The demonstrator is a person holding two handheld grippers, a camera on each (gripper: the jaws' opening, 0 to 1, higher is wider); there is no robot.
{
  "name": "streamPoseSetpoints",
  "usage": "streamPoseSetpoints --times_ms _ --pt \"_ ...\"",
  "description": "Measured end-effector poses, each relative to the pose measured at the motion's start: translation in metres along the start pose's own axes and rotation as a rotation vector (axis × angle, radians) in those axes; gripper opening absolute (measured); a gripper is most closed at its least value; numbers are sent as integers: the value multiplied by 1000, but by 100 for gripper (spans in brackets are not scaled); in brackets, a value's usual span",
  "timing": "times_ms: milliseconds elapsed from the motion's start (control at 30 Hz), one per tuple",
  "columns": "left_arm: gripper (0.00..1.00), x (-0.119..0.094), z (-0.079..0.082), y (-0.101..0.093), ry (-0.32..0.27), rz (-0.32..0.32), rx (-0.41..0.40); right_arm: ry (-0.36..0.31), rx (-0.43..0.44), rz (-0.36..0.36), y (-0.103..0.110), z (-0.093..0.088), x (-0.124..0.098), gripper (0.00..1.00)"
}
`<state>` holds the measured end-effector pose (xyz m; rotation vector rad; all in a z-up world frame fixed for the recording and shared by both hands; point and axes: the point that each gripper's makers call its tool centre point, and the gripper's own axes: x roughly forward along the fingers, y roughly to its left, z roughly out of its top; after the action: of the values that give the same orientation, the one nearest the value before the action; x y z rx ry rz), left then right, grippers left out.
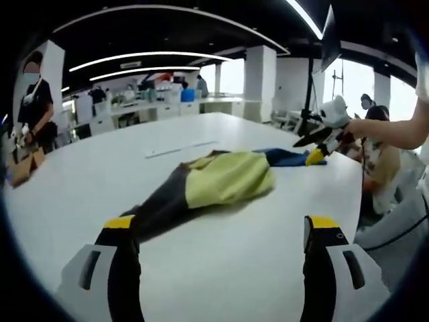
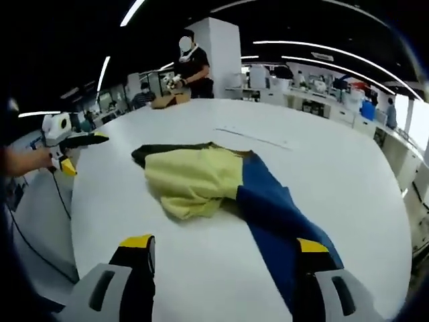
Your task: Fold the garment on the visible template until the final outline fits inside the template.
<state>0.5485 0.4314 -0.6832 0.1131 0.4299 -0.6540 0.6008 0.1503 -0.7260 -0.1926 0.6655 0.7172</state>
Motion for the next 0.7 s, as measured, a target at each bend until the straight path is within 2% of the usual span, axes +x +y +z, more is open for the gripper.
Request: streamPoseSetpoints --times_ms 267,433,600,700 --pt "99 -1 -2 -7 5 -21 2 -11 -69 83 23 13 22 76" --pt "99 -1 -3 -11 6 -31 0 -7 -117 148 44 19 36 65" --pt "99 0 -4 -14 6 -41 1 6 -167 175 56 20 52 55" --pt "99 0 -5 -15 3 -42 -3 7 -178 186 61 22 60 52"
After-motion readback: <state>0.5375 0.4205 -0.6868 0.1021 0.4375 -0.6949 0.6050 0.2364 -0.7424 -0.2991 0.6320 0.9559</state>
